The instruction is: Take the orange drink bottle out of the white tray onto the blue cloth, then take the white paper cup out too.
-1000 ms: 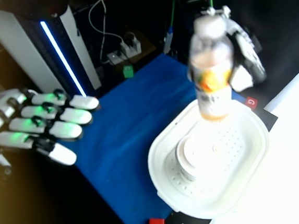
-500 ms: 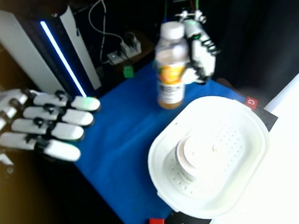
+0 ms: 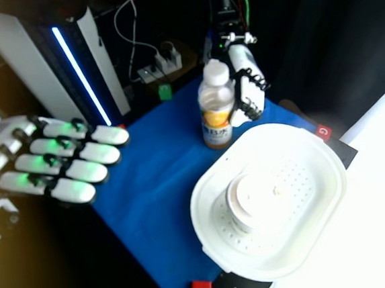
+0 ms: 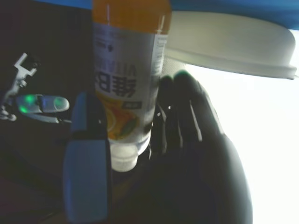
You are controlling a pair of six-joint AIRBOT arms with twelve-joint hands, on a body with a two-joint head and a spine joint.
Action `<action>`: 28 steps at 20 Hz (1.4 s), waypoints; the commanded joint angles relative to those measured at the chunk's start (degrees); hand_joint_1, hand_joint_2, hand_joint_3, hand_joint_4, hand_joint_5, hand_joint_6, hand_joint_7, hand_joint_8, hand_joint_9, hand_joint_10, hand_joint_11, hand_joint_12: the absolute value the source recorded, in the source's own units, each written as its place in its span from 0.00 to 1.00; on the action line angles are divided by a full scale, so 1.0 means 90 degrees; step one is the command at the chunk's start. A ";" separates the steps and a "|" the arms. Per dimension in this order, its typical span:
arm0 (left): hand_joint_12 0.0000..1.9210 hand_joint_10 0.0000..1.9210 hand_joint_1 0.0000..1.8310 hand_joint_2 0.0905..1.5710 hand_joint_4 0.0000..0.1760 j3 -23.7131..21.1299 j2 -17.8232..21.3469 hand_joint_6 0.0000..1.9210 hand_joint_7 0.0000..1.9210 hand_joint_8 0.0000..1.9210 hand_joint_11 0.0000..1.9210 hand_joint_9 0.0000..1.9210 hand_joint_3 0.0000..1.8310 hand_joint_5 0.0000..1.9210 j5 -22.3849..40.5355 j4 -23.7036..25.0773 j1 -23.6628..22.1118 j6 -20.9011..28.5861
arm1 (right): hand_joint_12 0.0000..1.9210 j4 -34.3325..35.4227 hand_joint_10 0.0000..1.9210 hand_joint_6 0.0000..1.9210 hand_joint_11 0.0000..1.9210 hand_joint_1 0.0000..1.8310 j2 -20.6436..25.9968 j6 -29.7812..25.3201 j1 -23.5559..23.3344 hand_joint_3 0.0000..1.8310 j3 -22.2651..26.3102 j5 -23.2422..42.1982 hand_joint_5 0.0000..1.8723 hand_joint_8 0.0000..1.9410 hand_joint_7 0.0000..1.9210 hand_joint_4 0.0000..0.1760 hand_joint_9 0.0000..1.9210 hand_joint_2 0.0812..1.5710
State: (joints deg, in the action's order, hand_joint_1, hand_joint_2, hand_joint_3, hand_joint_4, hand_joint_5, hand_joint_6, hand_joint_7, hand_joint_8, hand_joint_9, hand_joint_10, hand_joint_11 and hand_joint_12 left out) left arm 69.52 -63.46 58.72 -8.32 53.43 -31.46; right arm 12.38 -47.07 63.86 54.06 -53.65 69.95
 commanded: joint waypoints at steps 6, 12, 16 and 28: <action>0.00 0.00 0.33 0.66 0.90 -0.0314 0.0273 0.00 0.00 0.00 0.00 0.00 0.00 0.00 0.1184 -0.0529 0.0444 -0.0253 | 0.01 -0.0023 0.00 0.00 0.02 0.13 0.0006 -0.0016 -0.0039 0.00 -0.0007 0.0757 0.00 0.00 0.00 0.00 0.00 0.88; 0.00 0.00 0.28 0.63 1.00 -0.0876 0.0879 0.00 0.00 0.00 0.00 0.00 0.01 0.00 0.2384 -0.1135 0.1059 -0.0691 | 0.59 -0.0078 0.00 0.00 0.00 0.21 -0.0013 -0.0479 -0.0041 0.00 -0.0184 0.0725 0.00 0.00 0.00 0.50 0.00 0.81; 0.17 0.00 0.25 0.81 0.60 -0.1194 0.1166 0.00 0.00 0.00 0.00 0.01 0.01 0.00 0.2710 -0.1680 0.1408 -0.1386 | 0.56 -0.0075 0.00 0.00 0.00 0.34 -0.0362 -0.0561 -0.0459 0.00 -0.0643 0.0042 0.00 0.00 0.00 0.08 0.00 0.84; 0.00 0.00 0.20 0.81 0.40 -0.1174 0.1150 0.00 0.00 0.00 0.00 0.00 0.00 0.00 0.2889 -0.1825 0.1593 -0.1372 | 0.88 -0.0615 0.00 0.00 0.00 0.33 -0.2267 -0.0233 -0.2882 0.00 -0.2822 -0.3396 0.00 0.00 0.00 0.03 0.00 0.71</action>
State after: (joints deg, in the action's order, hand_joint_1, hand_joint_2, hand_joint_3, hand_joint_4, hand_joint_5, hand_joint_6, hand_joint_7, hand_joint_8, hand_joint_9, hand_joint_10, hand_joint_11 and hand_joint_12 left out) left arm 58.74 -53.19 77.71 -25.21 68.25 -44.01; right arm 6.70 -67.85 61.56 28.84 -79.59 33.74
